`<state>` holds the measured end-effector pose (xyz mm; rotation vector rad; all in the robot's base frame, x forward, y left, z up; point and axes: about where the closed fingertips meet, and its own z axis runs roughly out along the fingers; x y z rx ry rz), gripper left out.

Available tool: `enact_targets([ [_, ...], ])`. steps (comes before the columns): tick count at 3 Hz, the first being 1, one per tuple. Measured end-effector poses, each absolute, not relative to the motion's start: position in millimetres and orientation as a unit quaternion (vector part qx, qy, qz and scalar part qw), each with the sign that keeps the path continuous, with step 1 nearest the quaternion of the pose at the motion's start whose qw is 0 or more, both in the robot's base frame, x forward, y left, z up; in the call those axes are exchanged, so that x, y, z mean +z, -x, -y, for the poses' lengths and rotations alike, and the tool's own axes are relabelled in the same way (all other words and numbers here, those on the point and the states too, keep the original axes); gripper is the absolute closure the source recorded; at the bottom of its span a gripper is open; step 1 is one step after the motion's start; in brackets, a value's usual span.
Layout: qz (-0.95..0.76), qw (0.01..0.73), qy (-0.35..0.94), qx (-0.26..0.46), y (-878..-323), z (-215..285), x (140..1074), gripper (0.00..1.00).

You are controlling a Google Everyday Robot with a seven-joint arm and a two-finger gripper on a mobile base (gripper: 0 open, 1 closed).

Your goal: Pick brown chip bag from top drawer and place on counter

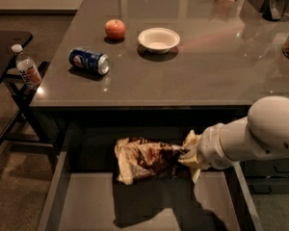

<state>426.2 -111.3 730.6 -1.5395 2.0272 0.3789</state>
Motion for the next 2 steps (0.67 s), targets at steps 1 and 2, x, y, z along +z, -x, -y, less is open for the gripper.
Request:
enact_targets([
  [1, -0.740, 0.298, 0.591, 0.122, -429, 117, 784, 1.00],
  [2, -0.726, 0.316, 0.604, 0.090, -439, 127, 849, 1.00],
])
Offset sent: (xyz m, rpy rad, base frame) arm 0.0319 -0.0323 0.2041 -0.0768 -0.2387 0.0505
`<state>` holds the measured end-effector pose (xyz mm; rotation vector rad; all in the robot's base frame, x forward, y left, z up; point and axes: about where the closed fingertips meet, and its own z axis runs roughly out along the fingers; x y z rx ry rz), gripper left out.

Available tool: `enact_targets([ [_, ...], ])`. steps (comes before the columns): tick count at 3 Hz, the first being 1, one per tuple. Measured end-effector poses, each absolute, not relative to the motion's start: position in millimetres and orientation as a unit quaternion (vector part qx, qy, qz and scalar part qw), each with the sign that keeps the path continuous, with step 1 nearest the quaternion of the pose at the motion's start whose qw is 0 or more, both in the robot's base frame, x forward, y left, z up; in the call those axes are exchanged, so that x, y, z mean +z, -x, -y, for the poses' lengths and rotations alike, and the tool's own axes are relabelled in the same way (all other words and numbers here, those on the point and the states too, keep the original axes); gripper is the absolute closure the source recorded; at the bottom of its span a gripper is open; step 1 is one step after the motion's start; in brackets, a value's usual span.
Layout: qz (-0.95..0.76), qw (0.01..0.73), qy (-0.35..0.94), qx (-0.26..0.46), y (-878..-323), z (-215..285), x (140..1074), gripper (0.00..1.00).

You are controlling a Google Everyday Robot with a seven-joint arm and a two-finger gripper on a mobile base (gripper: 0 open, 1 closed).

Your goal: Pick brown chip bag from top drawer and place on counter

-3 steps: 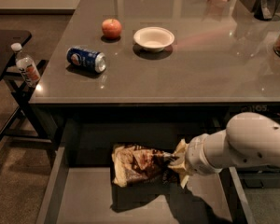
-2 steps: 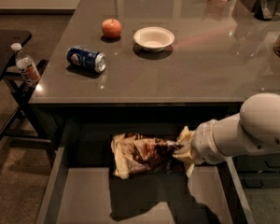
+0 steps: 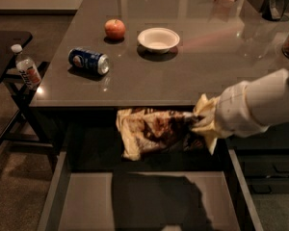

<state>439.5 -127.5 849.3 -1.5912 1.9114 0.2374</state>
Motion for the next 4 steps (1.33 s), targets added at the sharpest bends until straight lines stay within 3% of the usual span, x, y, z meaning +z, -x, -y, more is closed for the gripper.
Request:
enact_targets([
  [2, -0.714, 0.352, 0.604, 0.039, -471, 151, 972, 1.00],
  [4, -0.717, 0.368, 0.591, 0.031, -477, 153, 987, 1.00],
])
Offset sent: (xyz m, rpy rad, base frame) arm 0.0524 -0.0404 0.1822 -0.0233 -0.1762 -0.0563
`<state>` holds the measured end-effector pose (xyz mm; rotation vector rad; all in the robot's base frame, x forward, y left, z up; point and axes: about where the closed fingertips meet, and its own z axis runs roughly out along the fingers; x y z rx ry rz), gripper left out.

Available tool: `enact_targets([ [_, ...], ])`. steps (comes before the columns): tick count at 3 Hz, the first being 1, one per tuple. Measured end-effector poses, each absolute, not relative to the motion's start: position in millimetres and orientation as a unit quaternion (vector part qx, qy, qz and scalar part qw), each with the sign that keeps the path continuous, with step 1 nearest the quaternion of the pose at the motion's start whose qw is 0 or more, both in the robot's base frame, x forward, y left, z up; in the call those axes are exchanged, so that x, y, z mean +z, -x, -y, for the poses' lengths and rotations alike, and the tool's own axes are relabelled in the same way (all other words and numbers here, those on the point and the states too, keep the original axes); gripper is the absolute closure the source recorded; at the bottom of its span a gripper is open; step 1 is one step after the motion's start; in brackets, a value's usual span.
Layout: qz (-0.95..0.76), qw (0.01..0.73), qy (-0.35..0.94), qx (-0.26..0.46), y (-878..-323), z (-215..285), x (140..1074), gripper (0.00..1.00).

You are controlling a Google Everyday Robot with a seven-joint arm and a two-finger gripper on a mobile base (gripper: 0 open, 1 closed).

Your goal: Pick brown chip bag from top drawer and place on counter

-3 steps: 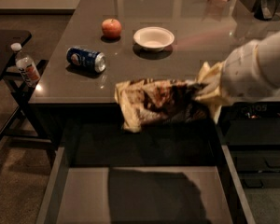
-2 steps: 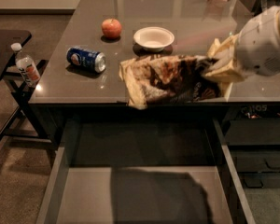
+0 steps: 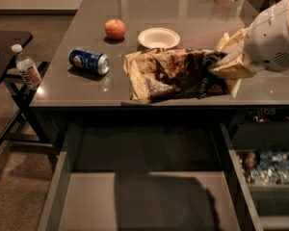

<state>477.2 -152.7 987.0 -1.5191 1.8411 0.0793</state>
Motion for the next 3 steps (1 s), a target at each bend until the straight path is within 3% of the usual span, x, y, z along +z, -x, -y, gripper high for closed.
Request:
enact_targets([
  [3, -0.787, 0.376, 0.489, -0.025, -585, 206, 979, 1.00],
])
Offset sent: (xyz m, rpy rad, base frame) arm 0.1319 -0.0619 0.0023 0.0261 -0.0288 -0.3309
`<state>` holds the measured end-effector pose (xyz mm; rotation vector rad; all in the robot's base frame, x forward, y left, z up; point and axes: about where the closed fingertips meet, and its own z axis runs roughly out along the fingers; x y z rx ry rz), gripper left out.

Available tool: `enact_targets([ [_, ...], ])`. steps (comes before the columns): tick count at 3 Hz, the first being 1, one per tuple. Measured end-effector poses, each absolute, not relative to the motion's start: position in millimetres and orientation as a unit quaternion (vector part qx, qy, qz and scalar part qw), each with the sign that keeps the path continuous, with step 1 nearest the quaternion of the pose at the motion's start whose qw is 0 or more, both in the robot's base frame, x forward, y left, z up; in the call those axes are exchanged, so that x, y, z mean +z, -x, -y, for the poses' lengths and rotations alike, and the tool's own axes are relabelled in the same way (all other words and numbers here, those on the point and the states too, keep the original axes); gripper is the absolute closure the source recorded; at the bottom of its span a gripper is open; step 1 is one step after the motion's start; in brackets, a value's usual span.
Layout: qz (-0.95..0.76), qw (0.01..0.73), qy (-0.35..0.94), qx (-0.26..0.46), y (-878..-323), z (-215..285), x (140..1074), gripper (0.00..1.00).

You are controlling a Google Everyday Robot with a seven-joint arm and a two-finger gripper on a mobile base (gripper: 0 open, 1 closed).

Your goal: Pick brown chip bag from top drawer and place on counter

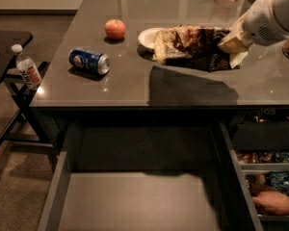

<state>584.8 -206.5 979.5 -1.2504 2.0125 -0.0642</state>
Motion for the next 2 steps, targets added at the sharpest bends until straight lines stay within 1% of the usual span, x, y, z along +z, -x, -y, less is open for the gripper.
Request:
enact_targets([
  [2, -0.810, 0.356, 0.463, -0.043, -622, 223, 940, 1.00],
])
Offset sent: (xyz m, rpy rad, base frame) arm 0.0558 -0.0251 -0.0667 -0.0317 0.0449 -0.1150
